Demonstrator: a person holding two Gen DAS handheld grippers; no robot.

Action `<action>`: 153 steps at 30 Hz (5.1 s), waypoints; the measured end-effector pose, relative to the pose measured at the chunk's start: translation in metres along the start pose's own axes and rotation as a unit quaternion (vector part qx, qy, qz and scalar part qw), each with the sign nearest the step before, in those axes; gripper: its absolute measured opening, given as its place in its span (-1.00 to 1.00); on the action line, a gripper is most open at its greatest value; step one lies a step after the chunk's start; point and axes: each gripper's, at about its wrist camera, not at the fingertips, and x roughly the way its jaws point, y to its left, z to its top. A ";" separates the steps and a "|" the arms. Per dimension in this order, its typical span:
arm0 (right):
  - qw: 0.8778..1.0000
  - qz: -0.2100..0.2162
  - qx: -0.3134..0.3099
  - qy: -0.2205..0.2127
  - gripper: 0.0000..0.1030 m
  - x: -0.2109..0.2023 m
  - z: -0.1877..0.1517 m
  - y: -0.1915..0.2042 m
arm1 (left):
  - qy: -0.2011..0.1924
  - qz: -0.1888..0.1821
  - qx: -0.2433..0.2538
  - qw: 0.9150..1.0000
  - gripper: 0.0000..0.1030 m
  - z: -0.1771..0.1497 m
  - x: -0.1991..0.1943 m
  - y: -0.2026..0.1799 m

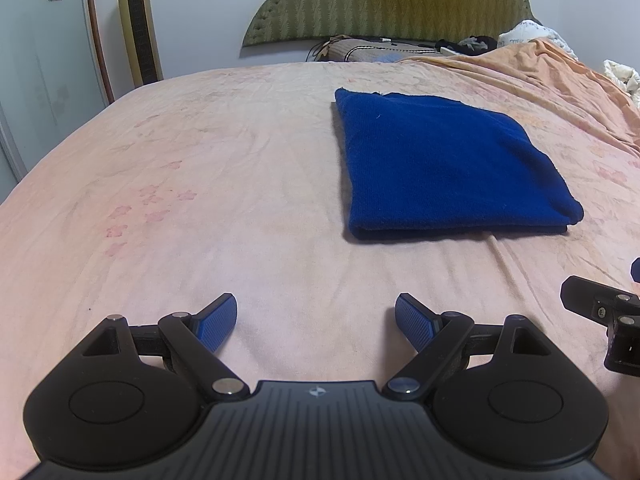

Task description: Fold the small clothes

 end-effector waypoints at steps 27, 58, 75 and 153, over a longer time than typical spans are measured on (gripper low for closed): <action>1.000 0.002 -0.008 0.000 0.95 -0.002 0.002 0.002 | 0.001 0.000 0.005 1.000 0.68 0.001 -0.002 -0.001; 1.000 0.000 -0.002 -0.002 0.95 -0.004 0.000 -0.001 | 0.001 -0.003 0.010 1.000 0.68 0.000 -0.003 -0.002; 1.000 -0.001 -0.004 -0.004 0.95 -0.005 0.000 -0.001 | 0.002 -0.003 0.005 1.000 0.68 0.000 -0.005 -0.001; 1.000 0.000 -0.002 -0.010 0.95 -0.014 -0.003 0.000 | -0.003 0.001 0.009 1.000 0.68 -0.002 -0.011 -0.003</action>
